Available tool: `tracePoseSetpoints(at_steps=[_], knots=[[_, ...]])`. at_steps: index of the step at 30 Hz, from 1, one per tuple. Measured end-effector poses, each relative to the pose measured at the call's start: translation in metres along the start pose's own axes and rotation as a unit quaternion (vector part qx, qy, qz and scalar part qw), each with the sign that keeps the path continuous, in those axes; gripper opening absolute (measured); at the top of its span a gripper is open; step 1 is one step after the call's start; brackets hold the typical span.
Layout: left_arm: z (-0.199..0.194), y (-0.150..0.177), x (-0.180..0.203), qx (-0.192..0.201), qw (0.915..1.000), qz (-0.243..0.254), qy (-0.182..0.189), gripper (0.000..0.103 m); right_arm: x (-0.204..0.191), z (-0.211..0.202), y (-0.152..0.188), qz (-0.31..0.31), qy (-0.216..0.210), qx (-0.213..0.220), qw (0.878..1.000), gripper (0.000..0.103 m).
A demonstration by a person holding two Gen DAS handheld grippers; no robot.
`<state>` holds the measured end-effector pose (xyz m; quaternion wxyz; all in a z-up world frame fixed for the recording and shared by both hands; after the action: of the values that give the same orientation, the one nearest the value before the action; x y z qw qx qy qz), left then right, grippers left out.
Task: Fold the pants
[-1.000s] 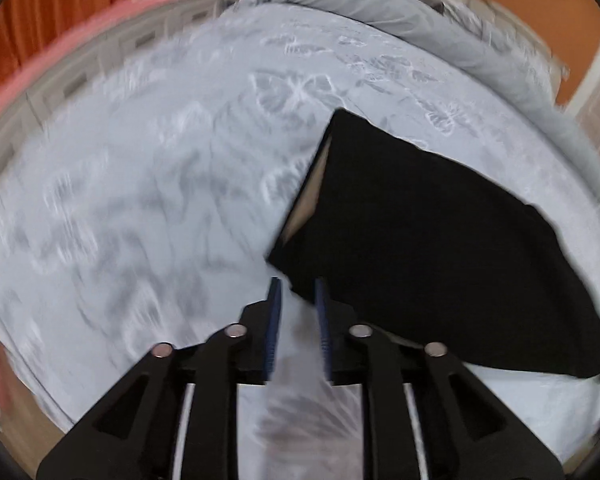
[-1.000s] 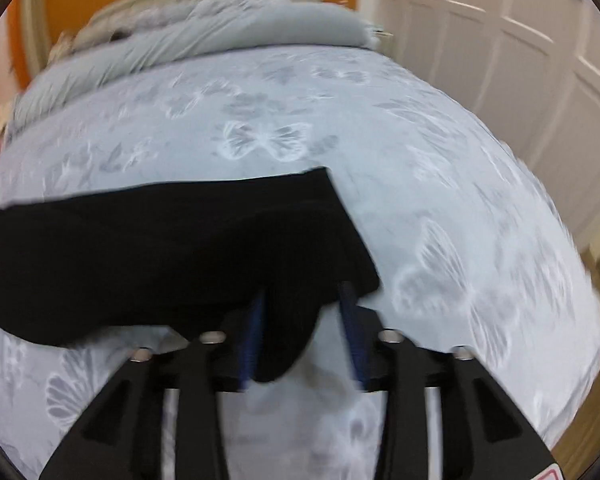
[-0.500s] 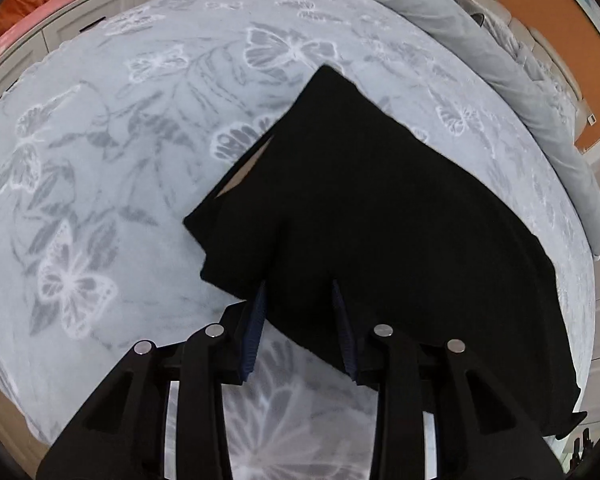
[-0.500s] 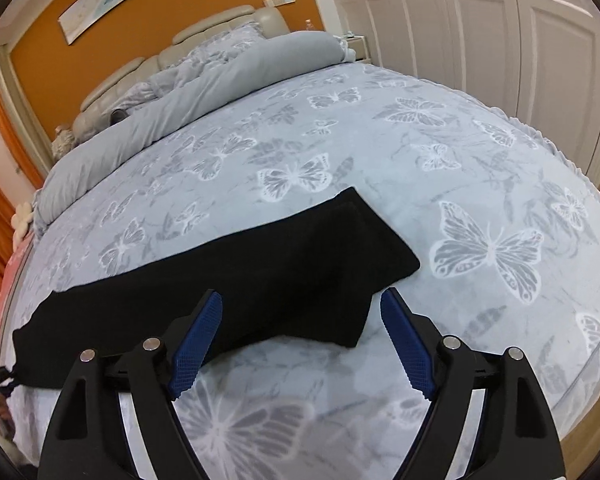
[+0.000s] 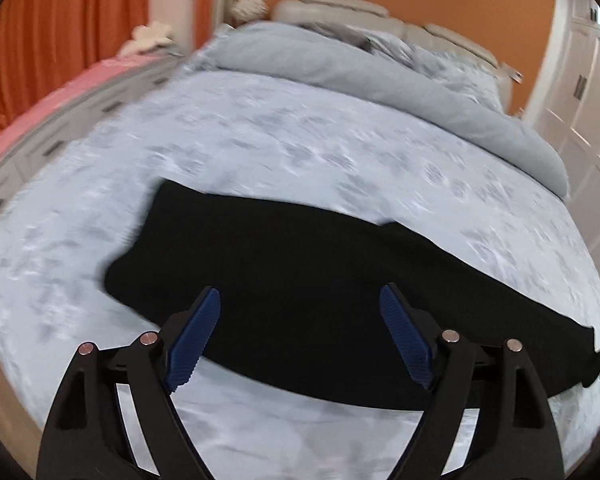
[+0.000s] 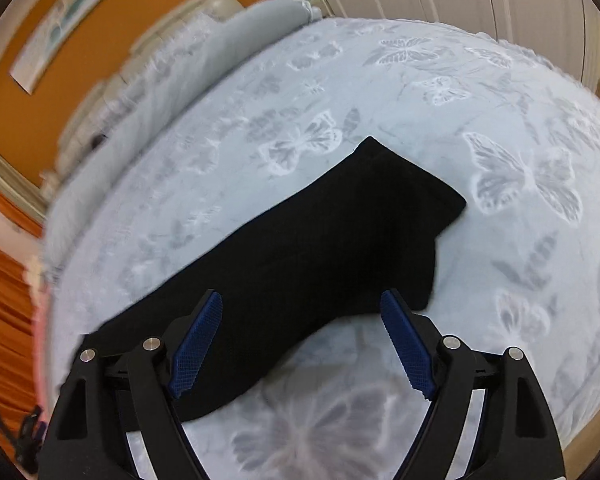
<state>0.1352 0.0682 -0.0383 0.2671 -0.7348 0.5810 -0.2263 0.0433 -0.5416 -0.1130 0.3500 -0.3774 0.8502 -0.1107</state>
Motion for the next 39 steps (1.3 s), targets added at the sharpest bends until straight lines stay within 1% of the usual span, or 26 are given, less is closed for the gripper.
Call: tracePoseSetpoints(at_steps=[1,2,3,4,5,7,9,10,11,12,15,16,17,18,20,22,24,25,26,27,29,31,33,34,36,39], knots=[[0.007,0.003,0.01,-0.007,1.0,-0.001,0.006,0.08,0.002,0.014,-0.005,-0.001,0.017,-0.004,1.0,0.068],[0.014,0.008,0.018,-0.014,0.9998,-0.002,0.014,0.08,0.007,0.024,-0.009,0.002,0.028,-0.007,1.0,0.019],[0.021,0.014,0.023,-0.018,0.9997,0.0,0.018,0.08,0.013,0.034,-0.011,0.006,0.042,-0.012,0.999,0.006],[0.023,0.018,0.024,-0.016,0.9997,0.005,0.018,0.08,0.017,0.04,-0.013,0.015,0.048,-0.011,0.999,0.004],[0.024,0.022,0.024,-0.01,0.9998,0.012,0.012,0.08,0.013,0.037,-0.017,0.022,0.021,0.009,0.999,0.004],[0.024,0.023,0.016,0.006,0.9998,0.021,-0.004,0.08,-0.012,0.008,-0.031,-0.005,-0.033,0.062,0.997,0.004],[0.02,0.019,0.005,0.019,0.9996,0.018,-0.004,0.08,-0.047,-0.049,-0.049,-0.053,-0.124,0.141,0.981,0.004],[0.02,0.016,0.0,0.023,0.9996,0.013,-0.006,0.08,-0.051,-0.064,-0.052,-0.067,-0.135,0.161,0.975,0.004],[0.021,0.014,-0.005,0.026,0.9996,0.006,-0.007,0.08,-0.046,-0.071,-0.053,-0.078,-0.125,0.17,0.974,0.004],[0.022,0.012,-0.006,0.024,0.9997,0.002,-0.007,0.08,-0.033,-0.063,-0.052,-0.073,-0.11,0.162,0.978,0.004],[0.027,0.012,-0.011,0.015,0.9998,-0.008,-0.004,0.08,0.045,0.01,-0.033,0.006,-0.045,0.056,0.997,0.004],[0.027,0.012,-0.011,0.015,0.9998,-0.008,-0.005,0.08,0.064,0.029,-0.023,0.021,-0.017,0.018,0.999,0.005],[0.027,0.012,-0.011,0.017,0.9998,-0.005,-0.009,0.08,0.075,0.042,-0.012,0.024,-0.006,-0.008,1.0,0.005],[0.028,0.012,-0.01,0.019,0.9997,-0.002,-0.013,0.08,0.073,0.037,-0.012,0.012,-0.01,0.008,1.0,0.009],[0.029,0.011,-0.011,0.021,0.9995,-0.001,-0.023,0.082,0.061,0.021,-0.017,-0.012,0.008,0.022,1.0,0.032],[0.031,0.009,-0.015,0.022,0.9993,-0.005,-0.031,0.084,0.052,0.004,-0.018,-0.021,0.005,0.055,0.998,0.048],[0.033,0.005,-0.022,0.02,0.9987,-0.013,-0.044,0.084,0.044,-0.013,-0.017,-0.032,0.034,0.087,0.995,0.048],[0.034,0.003,-0.027,0.019,0.9982,-0.017,-0.054,0.084,0.029,-0.027,-0.014,-0.055,0.05,0.115,0.991,0.049],[0.035,0.002,-0.031,0.018,0.9976,-0.022,-0.064,0.084,0.012,-0.032,-0.016,-0.078,0.05,0.129,0.987,0.049],[0.036,0.0,-0.04,0.017,0.9963,-0.028,-0.079,0.084,-0.018,-0.037,-0.011,-0.119,0.035,0.135,0.983,0.049],[0.036,-0.005,-0.057,0.019,0.9937,-0.042,-0.102,0.084,-0.085,-0.032,0.0,-0.19,-0.025,0.115,0.975,0.049],[0.036,-0.009,-0.072,0.02,0.9915,-0.056,-0.116,0.084,-0.151,-0.01,0.031,-0.253,-0.077,0.066,0.962,0.049],[0.035,-0.013,-0.085,0.021,0.9903,-0.069,-0.119,0.084,-0.234,0.036,0.082,-0.319,-0.14,-0.028,0.937,0.049],[0.034,-0.014,-0.091,0.022,0.9899,-0.073,-0.119,0.084,-0.266,0.057,0.102,-0.337,-0.16,-0.06,0.926,0.049],[0.033,-0.016,-0.1,0.025,0.9895,-0.074,-0.122,0.084,-0.324,0.099,0.132,-0.369,-0.178,-0.101,0.907,0.049],[0.033,-0.017,-0.114,0.03,0.9901,-0.068,-0.119,0.088,-0.382,0.157,0.153,-0.39,-0.162,-0.136,0.896,0.05]])
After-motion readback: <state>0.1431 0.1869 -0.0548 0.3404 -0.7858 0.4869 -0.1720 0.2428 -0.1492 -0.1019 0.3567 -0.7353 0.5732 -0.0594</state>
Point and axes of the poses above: each gripper's, at about its wrist camera, not at the fingertips, and z roughly the way its jaws point, x to its right, y to its underside, the point moved 7 cm from there along z, roughly the way its jaws point, and after that the axes turned 9 degrees about -y, right-handed, at the moved point
